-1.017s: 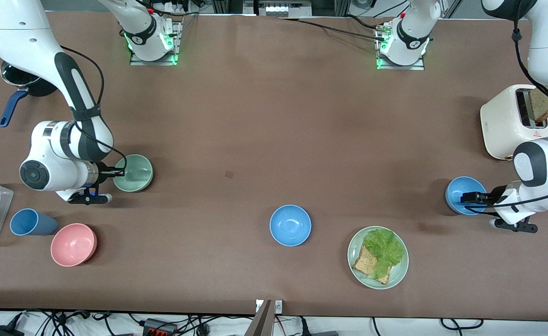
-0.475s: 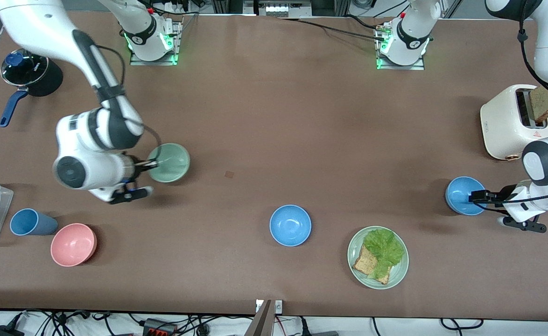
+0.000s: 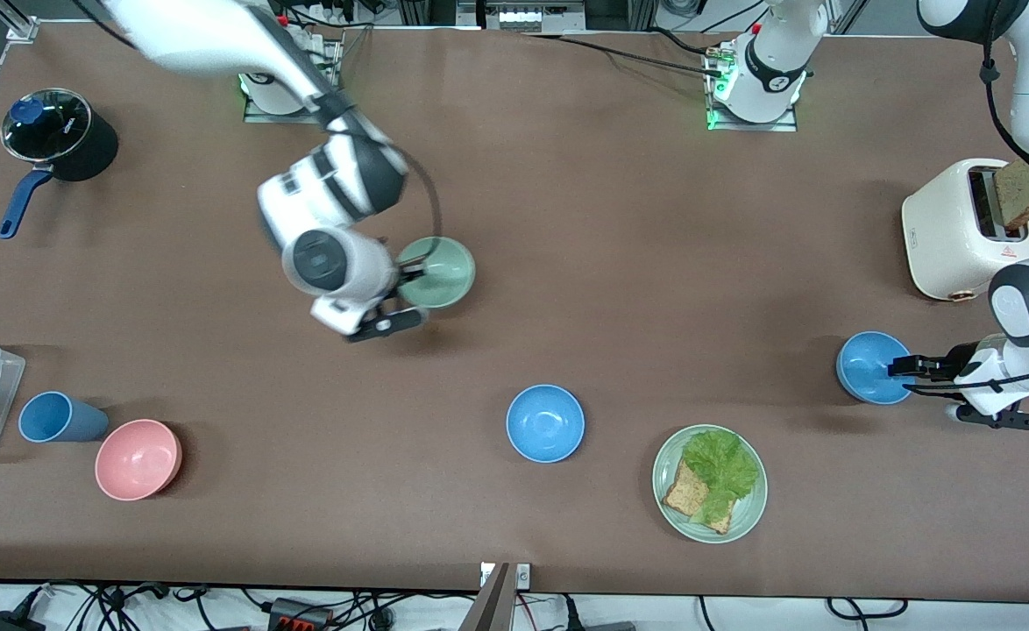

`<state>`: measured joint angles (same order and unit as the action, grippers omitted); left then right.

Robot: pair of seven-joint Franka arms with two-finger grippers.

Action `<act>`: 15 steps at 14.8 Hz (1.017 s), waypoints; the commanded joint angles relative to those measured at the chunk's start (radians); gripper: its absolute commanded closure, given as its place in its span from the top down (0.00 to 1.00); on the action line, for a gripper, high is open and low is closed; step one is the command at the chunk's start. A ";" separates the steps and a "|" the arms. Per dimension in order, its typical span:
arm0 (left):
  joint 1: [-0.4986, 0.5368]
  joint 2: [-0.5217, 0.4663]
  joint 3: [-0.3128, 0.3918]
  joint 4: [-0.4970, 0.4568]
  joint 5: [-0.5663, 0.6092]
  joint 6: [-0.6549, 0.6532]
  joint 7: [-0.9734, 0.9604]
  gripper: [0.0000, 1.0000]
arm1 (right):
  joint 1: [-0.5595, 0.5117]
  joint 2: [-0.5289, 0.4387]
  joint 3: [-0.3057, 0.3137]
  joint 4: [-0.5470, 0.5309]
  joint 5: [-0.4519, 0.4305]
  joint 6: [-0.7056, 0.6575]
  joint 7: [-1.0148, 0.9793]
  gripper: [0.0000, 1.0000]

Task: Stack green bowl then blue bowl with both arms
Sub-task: 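Slide the green bowl to the table center with the right gripper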

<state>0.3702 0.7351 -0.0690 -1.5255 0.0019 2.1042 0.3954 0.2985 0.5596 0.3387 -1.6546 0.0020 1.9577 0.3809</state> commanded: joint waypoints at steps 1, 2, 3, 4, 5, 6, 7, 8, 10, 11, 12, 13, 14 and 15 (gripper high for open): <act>0.012 0.000 -0.006 -0.007 0.018 -0.003 -0.007 0.53 | 0.083 0.054 -0.010 0.027 0.023 0.047 0.131 0.00; 0.012 0.001 -0.006 -0.007 0.018 -0.003 -0.007 0.51 | 0.099 0.068 -0.009 0.027 0.023 0.070 0.157 0.00; 0.010 0.001 -0.006 -0.007 0.017 -0.003 -0.007 0.44 | 0.116 0.080 -0.009 0.027 0.023 0.084 0.183 0.00; 0.010 0.001 -0.008 -0.007 0.017 -0.006 -0.007 0.32 | 0.126 0.098 -0.010 0.027 0.023 0.098 0.212 0.00; 0.010 0.000 -0.012 -0.007 0.015 -0.010 -0.009 0.22 | 0.136 0.115 -0.009 0.027 0.021 0.122 0.252 0.00; 0.012 0.000 -0.015 -0.008 0.014 -0.015 -0.006 0.13 | 0.148 0.129 -0.009 0.027 0.021 0.148 0.277 0.00; 0.009 0.000 -0.018 -0.010 0.013 -0.023 -0.001 0.06 | 0.154 0.138 -0.009 0.027 0.023 0.168 0.286 0.00; 0.010 -0.005 -0.023 -0.010 0.010 -0.036 0.000 0.01 | 0.156 0.147 -0.009 0.027 0.024 0.191 0.292 0.00; 0.010 -0.035 -0.040 -0.007 0.006 -0.102 -0.001 0.01 | 0.165 0.152 -0.007 0.032 0.024 0.211 0.334 0.06; 0.012 -0.061 -0.058 -0.004 0.006 -0.142 -0.010 0.01 | 0.168 0.152 -0.007 0.051 0.024 0.210 0.345 0.22; 0.012 -0.097 -0.070 -0.001 0.006 -0.191 -0.010 0.01 | 0.168 0.151 -0.007 0.079 0.024 0.199 0.363 0.92; 0.010 -0.132 -0.087 0.002 0.004 -0.235 -0.012 0.01 | 0.168 0.142 -0.007 0.096 0.023 0.193 0.375 1.00; 0.012 -0.172 -0.116 0.004 -0.012 -0.280 -0.021 0.01 | 0.163 0.138 -0.009 0.122 0.023 0.175 0.381 1.00; 0.009 -0.206 -0.139 0.004 -0.034 -0.338 -0.058 0.01 | 0.154 0.131 -0.010 0.160 0.021 0.135 0.381 1.00</act>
<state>0.3754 0.6330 -0.1627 -1.4997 -0.0068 1.8659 0.3824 0.4542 0.7036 0.3365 -1.5661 0.0089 2.1614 0.7394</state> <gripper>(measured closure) 0.956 0.687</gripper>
